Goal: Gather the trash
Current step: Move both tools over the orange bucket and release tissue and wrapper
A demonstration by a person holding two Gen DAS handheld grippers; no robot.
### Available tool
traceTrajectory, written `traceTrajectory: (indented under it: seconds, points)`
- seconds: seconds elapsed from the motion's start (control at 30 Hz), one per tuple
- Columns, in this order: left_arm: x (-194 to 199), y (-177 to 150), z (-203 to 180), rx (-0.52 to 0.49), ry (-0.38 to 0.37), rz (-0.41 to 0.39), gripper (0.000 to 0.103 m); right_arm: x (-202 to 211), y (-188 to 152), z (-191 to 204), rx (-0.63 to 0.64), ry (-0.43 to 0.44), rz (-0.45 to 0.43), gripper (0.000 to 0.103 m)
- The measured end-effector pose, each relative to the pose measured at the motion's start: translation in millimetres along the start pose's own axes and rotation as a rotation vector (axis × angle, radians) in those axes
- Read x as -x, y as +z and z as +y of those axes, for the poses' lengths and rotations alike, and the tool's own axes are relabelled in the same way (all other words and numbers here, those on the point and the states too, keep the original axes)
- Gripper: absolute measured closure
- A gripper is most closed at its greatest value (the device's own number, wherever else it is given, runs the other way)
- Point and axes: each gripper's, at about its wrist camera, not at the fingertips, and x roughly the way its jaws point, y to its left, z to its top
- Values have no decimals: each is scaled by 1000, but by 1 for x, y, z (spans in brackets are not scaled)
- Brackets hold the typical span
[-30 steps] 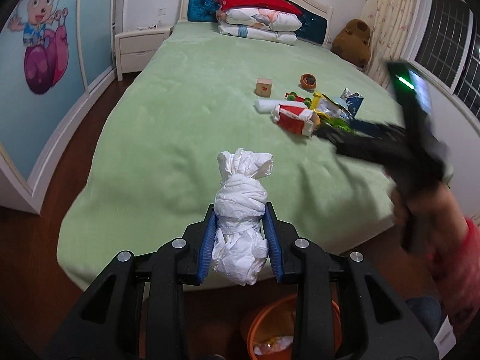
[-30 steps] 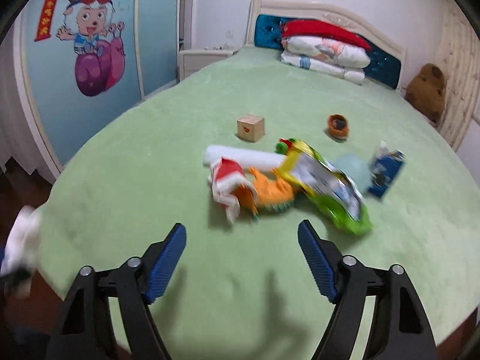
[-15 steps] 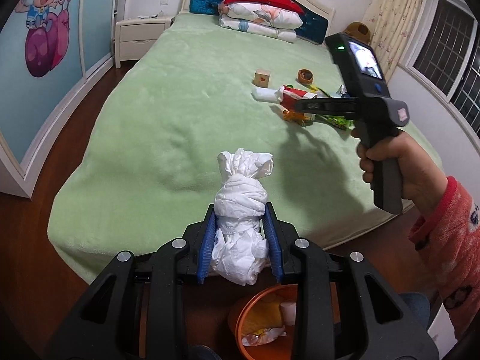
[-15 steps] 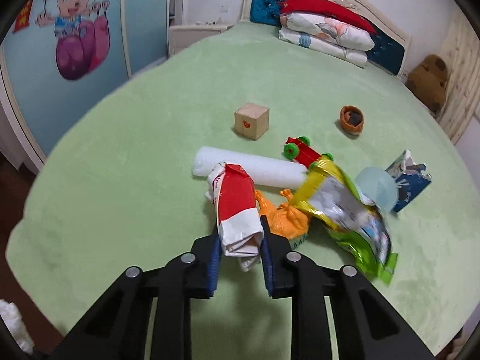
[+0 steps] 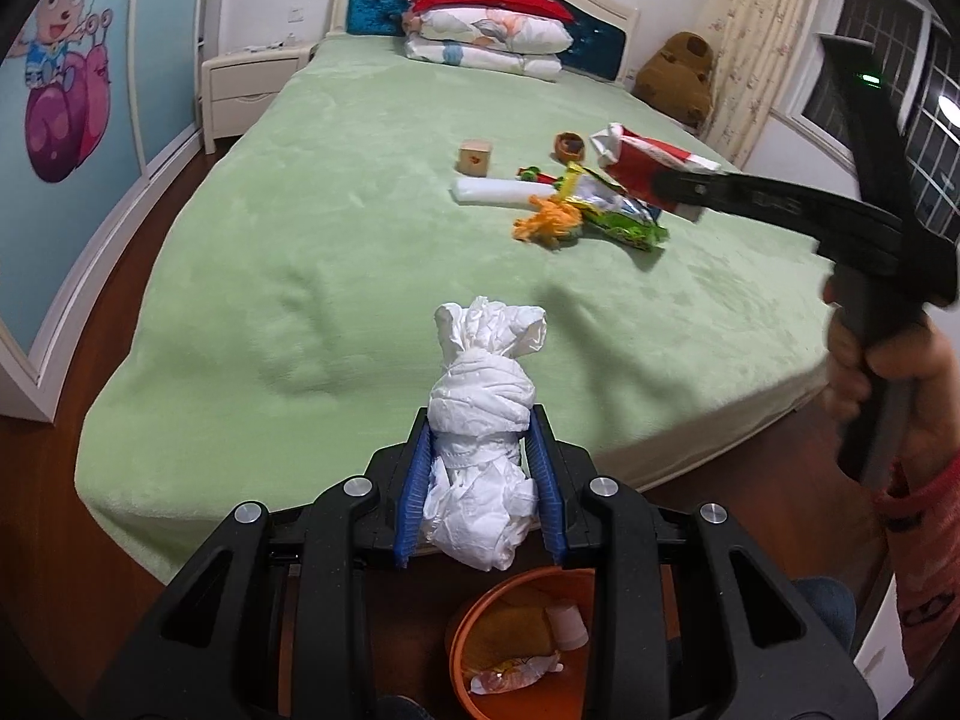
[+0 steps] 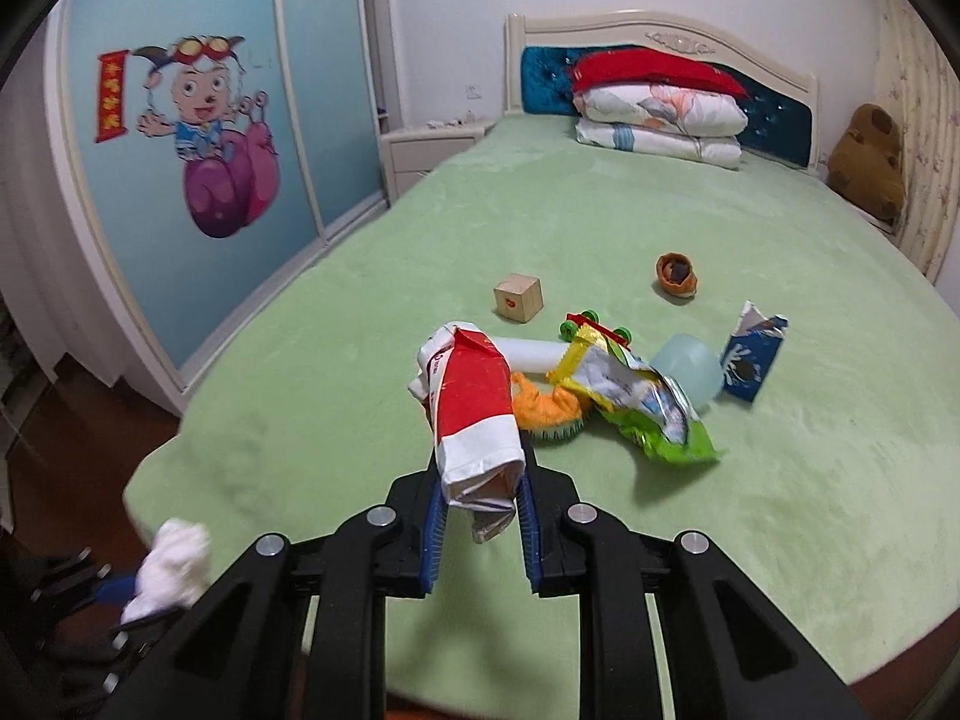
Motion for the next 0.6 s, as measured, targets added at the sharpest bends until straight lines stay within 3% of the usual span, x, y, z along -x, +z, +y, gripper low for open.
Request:
traceTrajectory:
  seconds: [0.37, 0.6]
  points:
    - [-6, -19, -27, -71, -26, 59, 73, 66, -86, -5, -23, 66, 74, 83]
    - [-40, -73, -47, -150, -44, 226, 73, 54, -169, 0, -63, 95, 230, 82]
